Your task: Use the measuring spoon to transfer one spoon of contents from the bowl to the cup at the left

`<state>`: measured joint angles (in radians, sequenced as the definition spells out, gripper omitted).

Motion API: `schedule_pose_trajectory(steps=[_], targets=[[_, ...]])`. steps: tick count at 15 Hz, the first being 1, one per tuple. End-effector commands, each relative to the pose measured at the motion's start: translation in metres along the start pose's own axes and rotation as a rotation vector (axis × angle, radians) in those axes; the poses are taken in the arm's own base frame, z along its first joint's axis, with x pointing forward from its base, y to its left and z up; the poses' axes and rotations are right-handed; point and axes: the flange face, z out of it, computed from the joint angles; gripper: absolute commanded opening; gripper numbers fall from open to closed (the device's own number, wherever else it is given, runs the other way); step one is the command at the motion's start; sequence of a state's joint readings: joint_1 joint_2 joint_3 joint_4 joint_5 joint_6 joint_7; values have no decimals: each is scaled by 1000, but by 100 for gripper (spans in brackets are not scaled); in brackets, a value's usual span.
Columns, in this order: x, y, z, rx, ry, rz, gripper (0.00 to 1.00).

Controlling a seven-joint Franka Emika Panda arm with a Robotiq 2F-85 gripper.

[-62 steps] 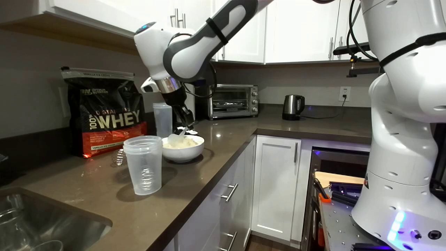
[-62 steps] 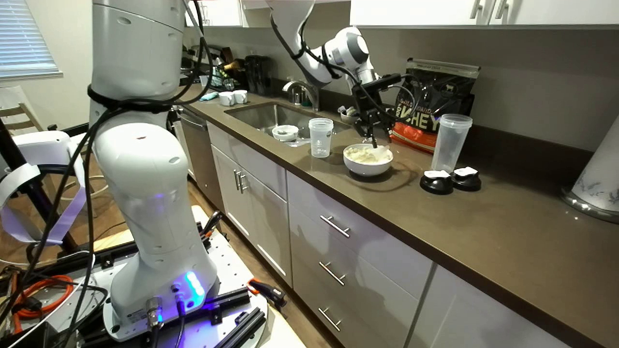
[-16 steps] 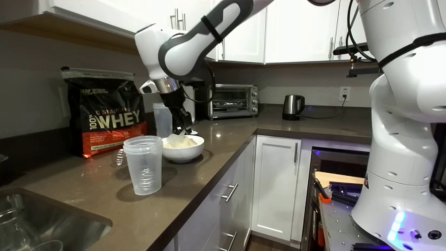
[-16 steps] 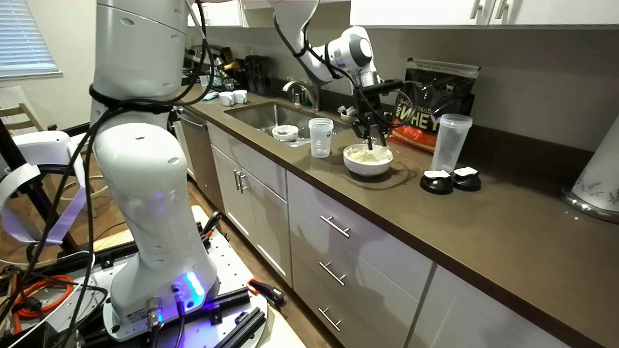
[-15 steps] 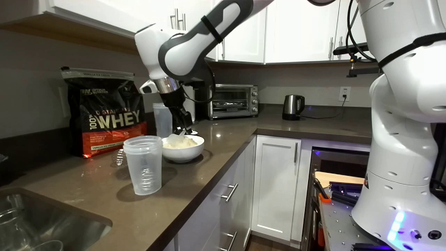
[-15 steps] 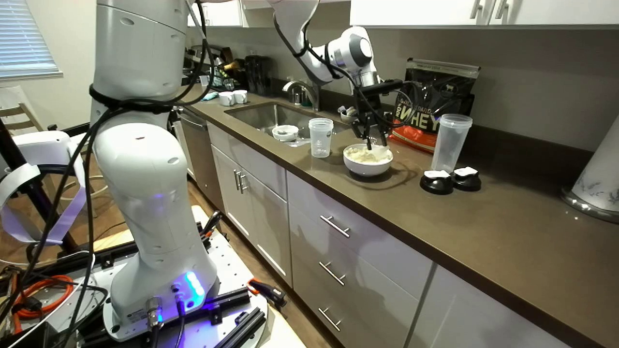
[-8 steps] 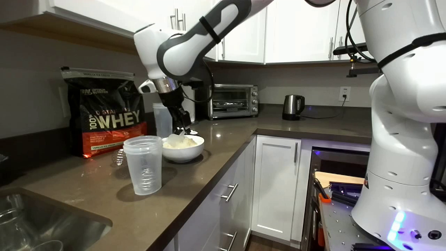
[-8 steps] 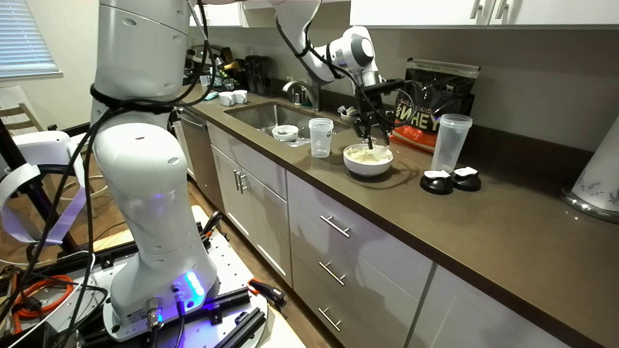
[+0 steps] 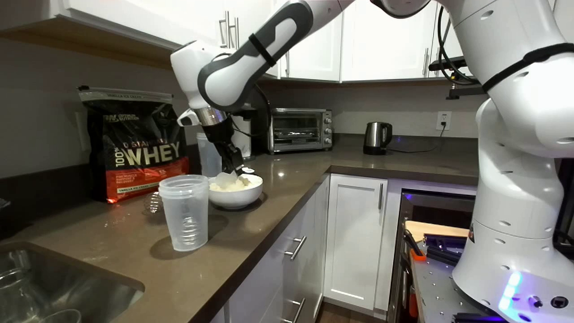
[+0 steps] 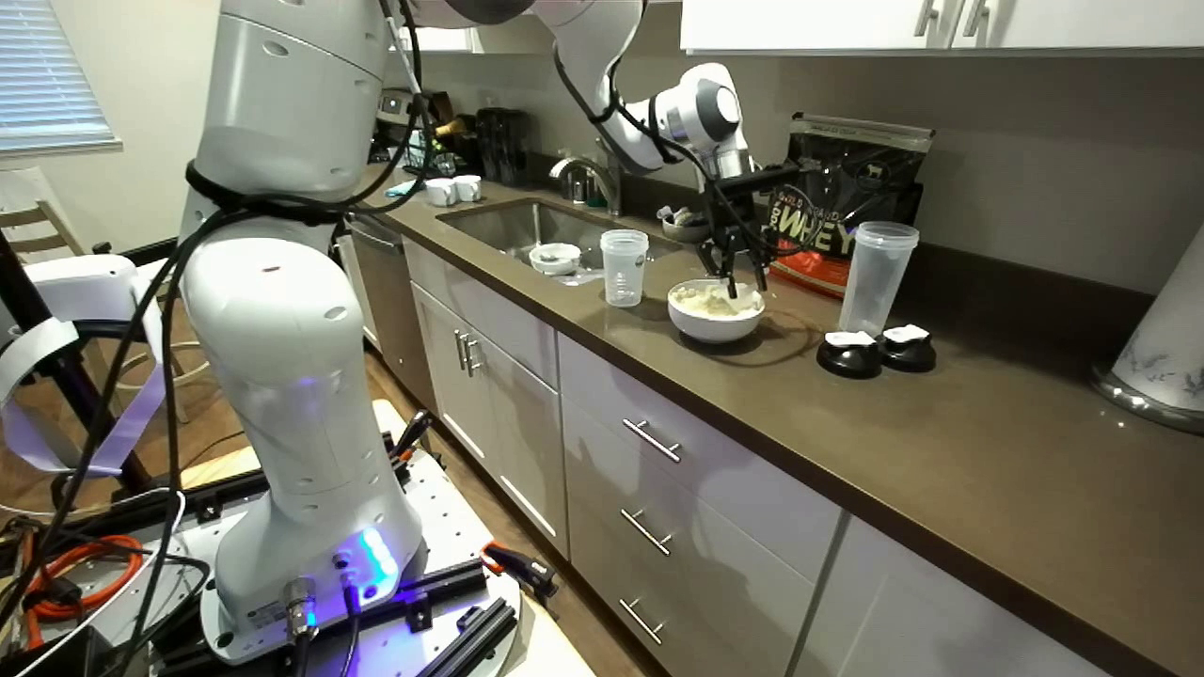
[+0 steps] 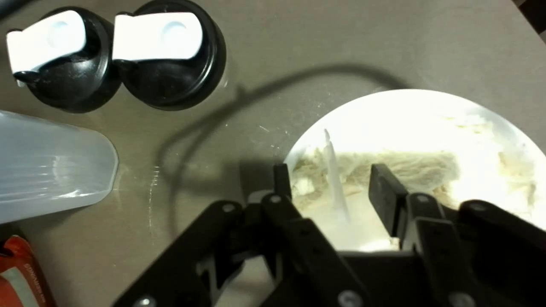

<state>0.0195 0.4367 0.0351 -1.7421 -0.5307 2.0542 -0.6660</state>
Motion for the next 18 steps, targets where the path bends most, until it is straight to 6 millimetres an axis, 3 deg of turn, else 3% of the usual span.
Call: schedule_pose_trajectory(steps=[1,2,6,18], targets=[[-1,11,5,13,13,-18,28],[-2,12,6,12,12,-17,26],[-5,15,3,9,13,-12,2],[-1,7,-8,-10,12,-15,1]])
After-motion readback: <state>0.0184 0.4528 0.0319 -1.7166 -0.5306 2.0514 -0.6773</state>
